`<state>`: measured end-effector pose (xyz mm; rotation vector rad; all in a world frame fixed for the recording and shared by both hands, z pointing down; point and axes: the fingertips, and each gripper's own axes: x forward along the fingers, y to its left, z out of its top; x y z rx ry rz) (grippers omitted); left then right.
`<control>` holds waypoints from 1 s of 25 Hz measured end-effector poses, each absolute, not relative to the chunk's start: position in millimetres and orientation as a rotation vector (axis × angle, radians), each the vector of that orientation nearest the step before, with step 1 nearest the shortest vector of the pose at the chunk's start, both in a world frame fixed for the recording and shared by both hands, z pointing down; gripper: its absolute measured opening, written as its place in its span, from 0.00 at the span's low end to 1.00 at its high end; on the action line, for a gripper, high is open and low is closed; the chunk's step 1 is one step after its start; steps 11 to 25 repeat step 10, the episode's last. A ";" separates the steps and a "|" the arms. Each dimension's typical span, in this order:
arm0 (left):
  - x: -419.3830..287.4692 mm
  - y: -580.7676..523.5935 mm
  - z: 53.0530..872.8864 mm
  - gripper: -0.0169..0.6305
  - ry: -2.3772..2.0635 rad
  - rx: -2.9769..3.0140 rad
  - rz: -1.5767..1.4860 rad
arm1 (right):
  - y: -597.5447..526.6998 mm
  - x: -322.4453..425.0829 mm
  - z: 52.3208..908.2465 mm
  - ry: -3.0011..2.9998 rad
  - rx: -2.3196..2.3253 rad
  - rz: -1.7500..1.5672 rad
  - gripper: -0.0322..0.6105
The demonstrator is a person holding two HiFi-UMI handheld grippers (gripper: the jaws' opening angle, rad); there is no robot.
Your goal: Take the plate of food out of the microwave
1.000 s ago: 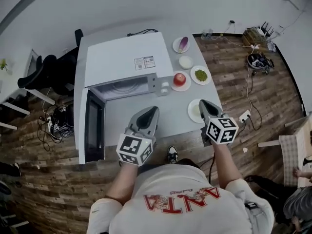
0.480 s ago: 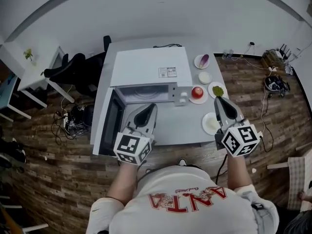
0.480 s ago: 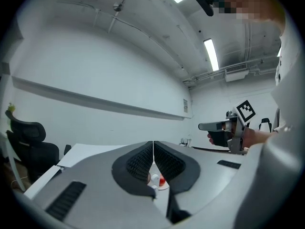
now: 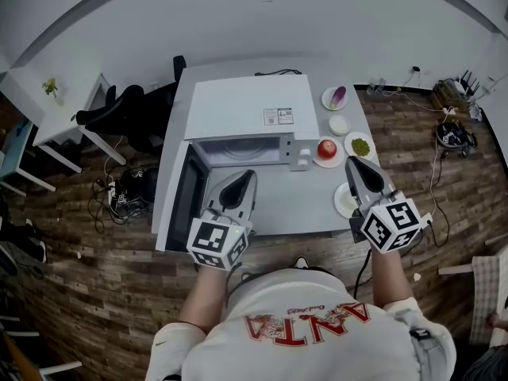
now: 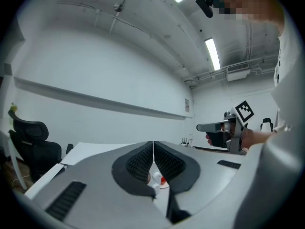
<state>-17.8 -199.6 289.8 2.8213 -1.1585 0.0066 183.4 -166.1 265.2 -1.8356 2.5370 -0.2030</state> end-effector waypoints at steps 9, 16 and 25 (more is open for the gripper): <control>-18.1 -202.4 297.0 0.05 -1.156 2.814 0.018 | -166.6 185.6 270.6 2.532 -1.855 -0.216 0.05; -17.9 -202.7 297.6 0.05 -1.154 2.815 0.019 | -167.1 185.2 271.5 2.531 -1.854 -0.218 0.05; -17.9 -202.7 297.6 0.05 -1.154 2.815 0.019 | -167.1 185.2 271.5 2.531 -1.854 -0.218 0.05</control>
